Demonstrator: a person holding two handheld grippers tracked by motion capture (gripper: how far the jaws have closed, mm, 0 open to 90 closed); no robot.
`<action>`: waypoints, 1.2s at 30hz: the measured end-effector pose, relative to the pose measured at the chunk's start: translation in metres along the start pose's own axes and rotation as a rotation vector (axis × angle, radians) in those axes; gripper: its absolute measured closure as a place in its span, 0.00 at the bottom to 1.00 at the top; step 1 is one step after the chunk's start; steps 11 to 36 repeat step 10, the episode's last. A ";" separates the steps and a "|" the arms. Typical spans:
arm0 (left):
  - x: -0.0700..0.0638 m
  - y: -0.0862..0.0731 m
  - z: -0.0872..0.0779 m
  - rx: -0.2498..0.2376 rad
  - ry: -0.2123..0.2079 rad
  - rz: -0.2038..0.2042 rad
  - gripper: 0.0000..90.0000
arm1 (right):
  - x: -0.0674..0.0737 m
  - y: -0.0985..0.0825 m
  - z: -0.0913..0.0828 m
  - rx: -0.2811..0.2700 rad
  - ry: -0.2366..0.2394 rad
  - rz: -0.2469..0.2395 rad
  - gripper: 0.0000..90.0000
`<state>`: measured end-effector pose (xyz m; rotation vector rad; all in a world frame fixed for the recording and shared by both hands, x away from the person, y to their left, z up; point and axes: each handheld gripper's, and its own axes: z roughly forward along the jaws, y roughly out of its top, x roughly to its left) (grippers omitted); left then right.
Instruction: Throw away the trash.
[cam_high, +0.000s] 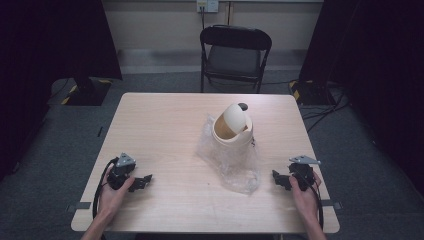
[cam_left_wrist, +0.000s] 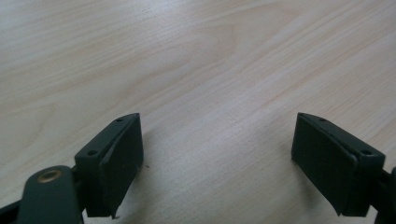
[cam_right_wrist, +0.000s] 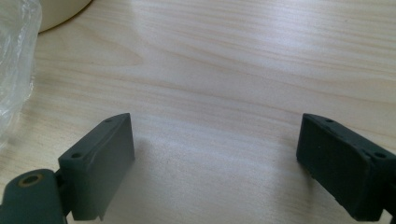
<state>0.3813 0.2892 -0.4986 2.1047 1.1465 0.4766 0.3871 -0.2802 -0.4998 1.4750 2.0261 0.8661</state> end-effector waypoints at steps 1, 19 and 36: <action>0.001 -0.001 0.001 -0.010 0.007 0.000 0.16 | 0.000 0.000 0.000 0.000 -0.001 0.000 0.12; 0.003 -0.002 0.003 -0.026 0.010 -0.005 0.12 | 0.000 0.000 0.000 0.000 0.000 0.001 0.12; 0.003 -0.002 0.003 -0.026 0.010 -0.005 0.12 | 0.000 0.000 0.000 0.000 0.000 0.001 0.12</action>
